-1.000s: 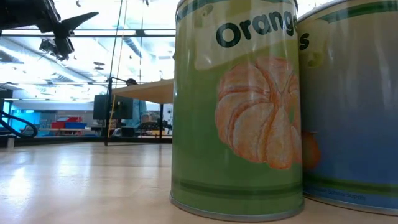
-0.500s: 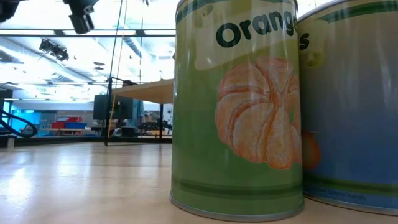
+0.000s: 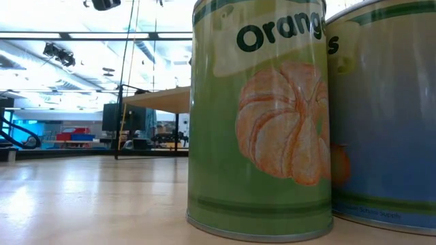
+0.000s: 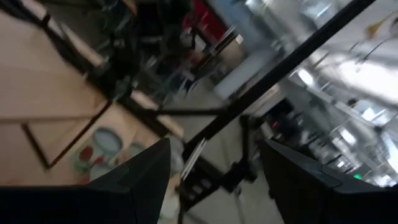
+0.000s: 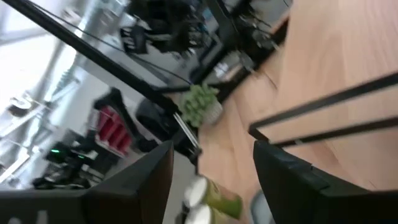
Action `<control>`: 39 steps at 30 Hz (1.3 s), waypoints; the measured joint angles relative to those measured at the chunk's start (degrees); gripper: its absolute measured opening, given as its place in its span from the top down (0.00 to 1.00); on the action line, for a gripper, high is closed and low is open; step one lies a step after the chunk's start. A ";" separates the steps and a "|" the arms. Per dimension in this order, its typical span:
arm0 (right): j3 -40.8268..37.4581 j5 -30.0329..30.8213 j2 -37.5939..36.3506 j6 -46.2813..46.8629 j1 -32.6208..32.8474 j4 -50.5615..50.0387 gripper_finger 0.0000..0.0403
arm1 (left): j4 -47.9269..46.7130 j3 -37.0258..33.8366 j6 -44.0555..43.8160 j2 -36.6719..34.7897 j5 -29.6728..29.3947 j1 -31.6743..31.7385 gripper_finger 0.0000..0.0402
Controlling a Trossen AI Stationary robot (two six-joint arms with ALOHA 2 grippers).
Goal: Pick and place cans onto a shelf
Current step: Put the canned orange on the shelf
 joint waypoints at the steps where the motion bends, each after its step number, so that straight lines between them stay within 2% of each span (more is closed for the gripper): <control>1: 0.23 0.00 0.73 0.01 0.35 -0.59 0.43 | -2.43 1.42 -0.50 1.11 0.01 -0.31 0.37; 7: 1.45 0.29 5.63 2.49 3.07 -0.81 0.43 | -14.31 10.46 0.17 7.88 0.07 -1.58 0.37; 13: 3.11 4.38 10.13 5.06 6.57 -1.13 0.43 | -25.76 18.32 5.18 14.26 4.42 -1.21 0.37; 18: 6.83 8.61 13.32 9.20 9.61 -4.70 0.43 | -29.47 23.09 10.57 19.89 11.32 -0.10 0.37; 22: 11.92 9.07 15.82 11.55 11.65 -12.49 0.43 | -30.38 26.92 15.33 25.11 14.78 -0.03 0.37; 27: 17.80 9.65 18.72 12.54 13.21 -21.92 0.45 | -31.97 32.80 20.71 32.11 14.88 -0.20 0.37; 32: 21.77 11.66 21.24 8.44 15.61 -24.29 0.46 | -40.15 42.13 22.63 39.51 14.22 -0.49 0.37; 39: 22.61 12.09 23.59 4.33 19.41 -26.10 0.46 | -50.48 53.83 22.32 49.24 9.67 -1.96 0.37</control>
